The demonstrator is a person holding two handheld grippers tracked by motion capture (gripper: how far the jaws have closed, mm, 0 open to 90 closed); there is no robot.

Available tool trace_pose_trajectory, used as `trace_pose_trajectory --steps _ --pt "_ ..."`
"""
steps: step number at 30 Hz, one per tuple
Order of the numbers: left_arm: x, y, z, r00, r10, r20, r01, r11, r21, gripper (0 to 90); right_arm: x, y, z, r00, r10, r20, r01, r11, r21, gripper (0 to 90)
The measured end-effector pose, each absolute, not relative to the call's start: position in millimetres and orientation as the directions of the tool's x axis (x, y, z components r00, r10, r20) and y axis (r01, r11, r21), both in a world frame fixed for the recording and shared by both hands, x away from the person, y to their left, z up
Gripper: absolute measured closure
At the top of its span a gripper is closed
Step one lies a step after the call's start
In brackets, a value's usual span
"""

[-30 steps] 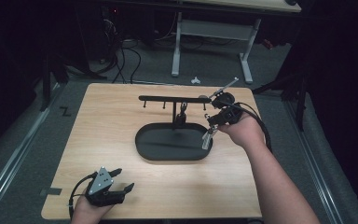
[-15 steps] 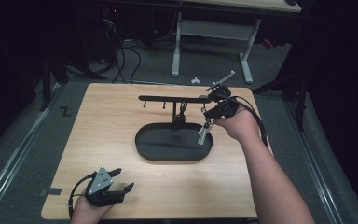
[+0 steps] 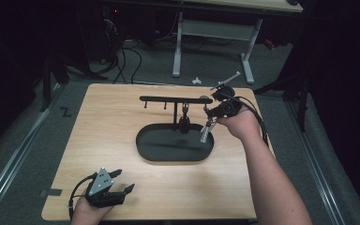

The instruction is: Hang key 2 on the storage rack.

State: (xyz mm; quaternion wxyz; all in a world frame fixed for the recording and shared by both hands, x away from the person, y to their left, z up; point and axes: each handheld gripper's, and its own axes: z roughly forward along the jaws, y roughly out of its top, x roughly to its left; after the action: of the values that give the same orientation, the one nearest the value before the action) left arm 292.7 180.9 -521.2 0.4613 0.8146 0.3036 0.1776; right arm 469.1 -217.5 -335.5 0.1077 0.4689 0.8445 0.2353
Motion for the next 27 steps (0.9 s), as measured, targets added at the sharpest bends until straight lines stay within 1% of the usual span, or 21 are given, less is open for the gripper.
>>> trace_pose_trajectory --steps 6,13,20,22,24,27 --pt "292.4 182.1 -520.6 0.753 0.658 0.007 0.334 -0.391 0.858 28.8 472.1 -215.9 -339.1 -0.514 0.858 -0.009 0.742 0.45 0.496 79.7" --pt "292.2 182.6 -520.6 0.751 0.66 0.008 0.332 -0.388 0.86 28.8 469.4 -219.0 -341.2 -0.501 0.866 -0.01 0.745 0.437 0.504 77.4" --pt "292.7 181.1 -521.0 0.753 0.658 0.011 0.332 -0.394 0.857 28.8 463.9 -223.1 -346.2 -0.494 0.869 -0.011 0.752 0.434 0.497 71.5" --pt "292.6 180.6 -521.0 0.753 0.658 0.01 0.332 -0.393 0.857 28.7 461.2 -224.5 -348.8 -0.496 0.868 -0.012 0.753 0.437 0.491 67.7" --pt "292.5 180.4 -520.7 0.755 0.656 0.01 0.333 -0.396 0.856 28.7 460.2 -224.8 -349.3 -0.494 0.87 -0.011 0.755 0.435 0.492 66.2" --pt "292.8 180.1 -520.8 0.755 0.656 0.012 0.332 -0.398 0.855 28.7 455.2 -225.7 -352.2 -0.493 0.87 -0.018 0.748 0.434 0.502 59.4"
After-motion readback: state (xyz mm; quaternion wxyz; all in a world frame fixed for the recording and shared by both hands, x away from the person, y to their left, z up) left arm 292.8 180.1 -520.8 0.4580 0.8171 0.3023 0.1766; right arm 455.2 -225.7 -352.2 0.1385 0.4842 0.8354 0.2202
